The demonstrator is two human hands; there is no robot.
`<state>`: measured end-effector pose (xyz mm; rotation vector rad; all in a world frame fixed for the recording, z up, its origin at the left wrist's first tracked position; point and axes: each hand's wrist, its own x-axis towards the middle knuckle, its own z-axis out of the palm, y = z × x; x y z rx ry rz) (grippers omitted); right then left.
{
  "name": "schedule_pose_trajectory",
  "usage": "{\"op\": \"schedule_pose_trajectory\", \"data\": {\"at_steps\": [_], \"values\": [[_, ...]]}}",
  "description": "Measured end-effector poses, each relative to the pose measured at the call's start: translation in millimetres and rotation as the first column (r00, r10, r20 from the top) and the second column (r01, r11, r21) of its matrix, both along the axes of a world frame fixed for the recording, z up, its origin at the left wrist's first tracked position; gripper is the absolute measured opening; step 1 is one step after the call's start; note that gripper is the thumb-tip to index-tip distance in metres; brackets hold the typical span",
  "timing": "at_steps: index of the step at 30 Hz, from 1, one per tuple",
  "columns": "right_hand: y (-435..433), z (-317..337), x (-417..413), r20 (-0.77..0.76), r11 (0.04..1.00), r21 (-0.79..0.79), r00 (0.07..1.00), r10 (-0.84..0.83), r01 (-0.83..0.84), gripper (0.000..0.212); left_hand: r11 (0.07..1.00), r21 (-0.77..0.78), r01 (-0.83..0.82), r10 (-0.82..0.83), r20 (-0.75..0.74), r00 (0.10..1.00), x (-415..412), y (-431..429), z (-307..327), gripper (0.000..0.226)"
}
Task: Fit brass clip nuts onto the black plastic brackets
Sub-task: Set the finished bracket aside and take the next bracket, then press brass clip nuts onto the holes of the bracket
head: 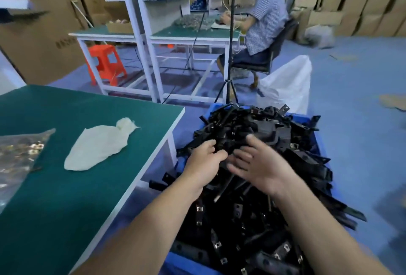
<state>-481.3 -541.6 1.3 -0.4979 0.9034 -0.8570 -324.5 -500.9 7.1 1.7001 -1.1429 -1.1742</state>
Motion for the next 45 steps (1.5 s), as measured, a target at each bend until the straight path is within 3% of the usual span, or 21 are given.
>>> {"op": "schedule_pose_trajectory", "data": {"at_steps": [3,9,11,15,17,18,21,23,26,30,33,34,36,38,39,41,43,45], "values": [[32.9,-20.3,39.6,-0.054,0.994,-0.018,0.993,0.106,-0.107,0.046,0.996,-0.079,0.034,-0.009,0.307,0.952,1.6,10.8,-7.4,0.037],[55.9,2.3,97.4,0.253,0.993,0.008,0.961,0.108,-0.114,0.027,0.972,-0.232,-0.033,0.146,0.485,0.862,30.5,34.8,3.9,0.033],[59.1,23.1,115.6,0.254,0.991,-0.022,0.958,0.136,-0.135,0.019,0.956,-0.287,-0.067,0.211,0.510,0.834,46.0,41.8,23.8,0.026],[84.2,63.2,161.2,0.187,0.978,-0.118,0.963,0.193,-0.173,0.031,0.919,-0.360,-0.159,0.327,0.473,0.818,82.1,70.7,71.1,0.033],[107.7,80.2,189.1,0.221,0.966,-0.162,0.946,0.236,-0.203,0.033,0.874,-0.428,-0.231,0.438,0.485,0.757,101.6,94.9,91.8,0.038],[121.2,87.7,204.1,0.283,0.955,-0.161,0.916,0.285,-0.248,0.032,0.845,-0.468,-0.258,0.504,0.536,0.678,112.0,108.0,100.6,0.041],[160.7,102.4,249.6,0.449,0.866,-0.214,0.741,0.499,-0.452,0.029,0.772,-0.548,-0.323,0.634,0.700,0.329,147.6,152.4,119.5,0.049],[183.0,105.3,285.1,0.452,0.781,-0.240,0.645,0.616,-0.577,0.035,0.729,-0.533,-0.430,0.650,0.735,0.191,177.8,183.8,126.1,0.041],[227.8,106.0,340.5,0.395,0.665,-0.207,0.561,0.728,-0.718,0.034,0.651,-0.519,-0.554,0.678,0.725,0.119,226.4,239.7,125.3,0.031],[298.1,97.2,408.8,0.237,0.502,-0.234,0.452,0.860,-0.832,0.029,0.473,-0.485,-0.735,0.810,0.568,0.147,283.2,322.1,116.3,0.029],[357.3,88.9,447.9,0.321,0.419,-0.166,0.353,0.879,-0.893,0.036,0.364,-0.473,-0.802,0.892,0.425,0.154,315.7,383.1,106.1,0.041],[373.4,84.6,460.6,0.265,0.377,-0.178,0.325,0.908,-0.909,0.039,0.342,-0.472,-0.813,0.899,0.416,0.137,325.8,401.1,100.4,0.042],[398.1,73.5,484.5,-0.159,0.263,-0.335,0.329,0.931,-0.905,0.031,0.300,-0.479,-0.825,0.906,0.413,0.090,344.2,432.9,84.8,0.037],[408.3,59.9,506.3,-0.501,0.095,-0.511,0.386,0.775,-0.854,0.021,0.323,-0.412,-0.852,0.834,0.550,0.051,359.9,457.5,63.8,0.045],[409.1,51.7,517.0,-0.615,0.004,-0.563,0.422,0.665,-0.827,0.033,0.335,-0.340,-0.879,0.778,0.626,0.054,365.2,467.1,50.6,0.057],[408.5,37.9,539.2,-0.735,-0.112,-0.591,0.476,0.483,-0.799,0.054,0.328,-0.230,-0.916,0.715,0.695,0.082,371.7,480.8,25.0,0.067],[406.3,31.6,557.8,-0.775,-0.144,-0.605,0.538,0.331,-0.783,0.059,0.390,-0.201,-0.899,0.656,0.746,0.118,375.9,484.8,4.3,0.057],[396.8,25.8,577.6,-0.806,-0.239,-0.578,0.591,0.018,-0.780,0.060,0.451,-0.216,-0.866,0.609,0.784,0.121,384.7,484.1,-6.6,0.046]]}}
